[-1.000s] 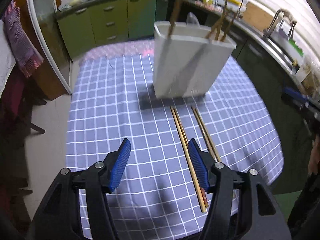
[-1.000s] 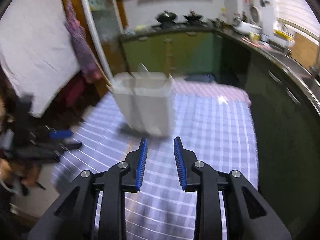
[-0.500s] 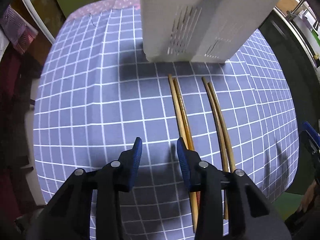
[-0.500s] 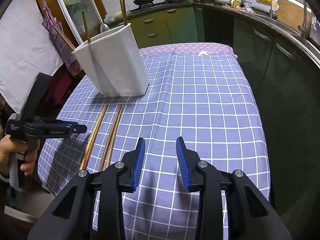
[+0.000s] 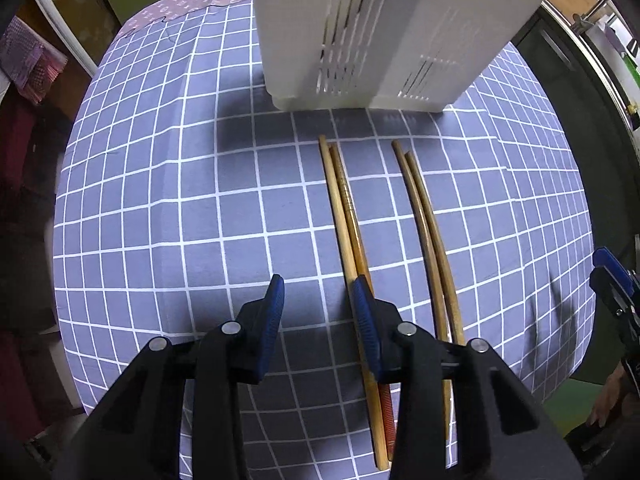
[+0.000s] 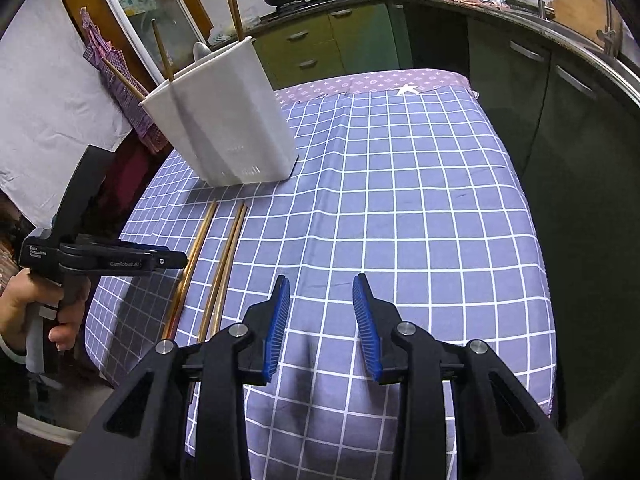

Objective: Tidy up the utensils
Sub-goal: 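Reach back and grasp another wooden chopstick with the left gripper, then lift the chopstick upright with the left gripper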

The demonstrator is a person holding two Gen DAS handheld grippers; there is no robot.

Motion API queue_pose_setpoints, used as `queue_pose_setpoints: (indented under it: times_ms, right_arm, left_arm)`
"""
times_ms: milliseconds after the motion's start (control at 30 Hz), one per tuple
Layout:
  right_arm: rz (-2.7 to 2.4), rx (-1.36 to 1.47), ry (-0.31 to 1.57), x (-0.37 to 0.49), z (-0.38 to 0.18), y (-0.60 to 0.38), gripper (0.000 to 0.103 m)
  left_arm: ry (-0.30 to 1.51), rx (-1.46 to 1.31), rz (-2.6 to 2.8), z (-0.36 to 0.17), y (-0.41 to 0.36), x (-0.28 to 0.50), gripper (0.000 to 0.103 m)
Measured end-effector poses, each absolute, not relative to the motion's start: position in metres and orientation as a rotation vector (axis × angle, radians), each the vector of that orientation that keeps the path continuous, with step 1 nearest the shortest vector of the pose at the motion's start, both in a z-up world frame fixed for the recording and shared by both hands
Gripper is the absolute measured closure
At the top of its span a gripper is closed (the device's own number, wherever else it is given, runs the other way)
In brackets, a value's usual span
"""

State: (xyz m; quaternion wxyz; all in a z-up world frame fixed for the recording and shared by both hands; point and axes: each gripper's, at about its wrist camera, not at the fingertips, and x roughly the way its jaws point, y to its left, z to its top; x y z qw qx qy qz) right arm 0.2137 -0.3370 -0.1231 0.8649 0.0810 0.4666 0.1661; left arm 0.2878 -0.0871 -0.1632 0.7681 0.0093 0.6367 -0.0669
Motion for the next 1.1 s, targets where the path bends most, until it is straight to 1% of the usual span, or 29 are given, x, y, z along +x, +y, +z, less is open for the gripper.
queue_pose_setpoints:
  times_ms: [567,600,667,900,933,1033,1100]
  right_arm:
    - [0.357,0.181,0.98,0.21,-0.122,-0.34,0.07]
    - [0.357,0.184,0.981,0.21,-0.122,-0.341,0.07]
    - [0.357,0.185,0.982,0.209,-0.122,-0.342,0.068]
    - [0.362,0.185,0.98,0.21,-0.121,-0.34,0.068]
    - [0.362,0.182,0.982,0.21,-0.121,-0.34,0.068]
    - [0.361,0.178,0.986,0.209,-0.122,-0.34,0.068]
    - [0.354,0.184,0.984,0.208,-0.121,-0.344,0.068]
  left_arm:
    - [1.429,0.078,-0.117,-0.175,-0.12,0.307,0.068]
    - [1.429,0.082,-0.115,-0.175,-0.12,0.307,0.07]
    - [1.431,0.09,-0.119,-0.175,-0.121,0.307,0.078]
    - [1.422,0.093,-0.116,-0.175,-0.128,0.312,0.079]
    - [1.421,0.097,-0.122,-0.173,-0.125,0.309,0.081]
    - [1.424,0.102,-0.14,-0.171,-0.133,0.311,0.094]
    - [1.423,0.101,-0.143,-0.17,-0.136,0.311,0.094]
